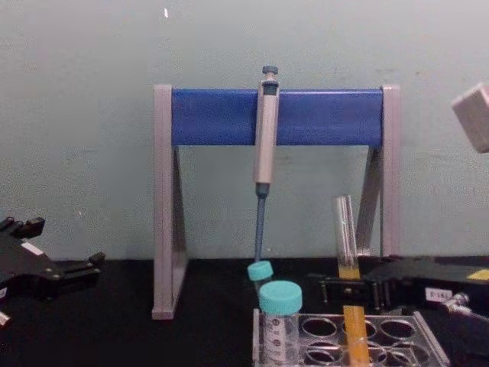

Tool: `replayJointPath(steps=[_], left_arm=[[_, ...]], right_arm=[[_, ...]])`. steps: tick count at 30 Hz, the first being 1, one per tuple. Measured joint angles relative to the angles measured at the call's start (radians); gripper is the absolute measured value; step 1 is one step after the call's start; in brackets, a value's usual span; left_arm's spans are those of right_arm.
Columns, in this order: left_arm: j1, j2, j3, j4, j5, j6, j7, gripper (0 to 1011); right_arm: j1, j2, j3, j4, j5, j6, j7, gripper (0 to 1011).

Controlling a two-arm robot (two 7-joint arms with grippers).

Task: Pick up the test tube from the test tube rack, shake it, then place it back into the test tube rack.

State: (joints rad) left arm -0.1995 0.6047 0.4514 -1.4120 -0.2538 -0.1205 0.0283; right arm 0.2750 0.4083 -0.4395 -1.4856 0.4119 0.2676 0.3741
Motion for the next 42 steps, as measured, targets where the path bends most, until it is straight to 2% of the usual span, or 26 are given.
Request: replayJointPath(steps=[8, 26, 32, 33, 39, 42], left_arm=[[0.0, 0.0, 0.0, 0.0, 0.0, 0.0, 0.0, 1001], [0.0, 0.0, 0.0, 0.0, 0.0, 0.0, 0.0, 1001], [0.0, 0.0, 0.0, 0.0, 0.0, 0.0, 0.0, 1001], [0.0, 0.0, 0.0, 0.0, 0.0, 0.0, 0.0, 1001], [0.0, 0.0, 0.0, 0.0, 0.0, 0.0, 0.0, 1001], [0.0, 0.0, 0.0, 0.0, 0.0, 0.0, 0.0, 1001]], right_arm=[[0.01, -0.006, -0.005, 0.009, -0.013, -0.004, 0.003, 1000], [0.008, -0.005, -0.003, 0.007, -0.01, -0.005, 0.003, 1000], [0.008, -0.005, -0.002, 0.007, -0.01, -0.004, 0.003, 903], [0.007, -0.005, -0.002, 0.006, -0.01, -0.004, 0.003, 849], [0.007, -0.005, -0.002, 0.006, -0.009, -0.004, 0.003, 702], [0.007, -0.005, -0.002, 0.006, -0.008, -0.004, 0.002, 588]])
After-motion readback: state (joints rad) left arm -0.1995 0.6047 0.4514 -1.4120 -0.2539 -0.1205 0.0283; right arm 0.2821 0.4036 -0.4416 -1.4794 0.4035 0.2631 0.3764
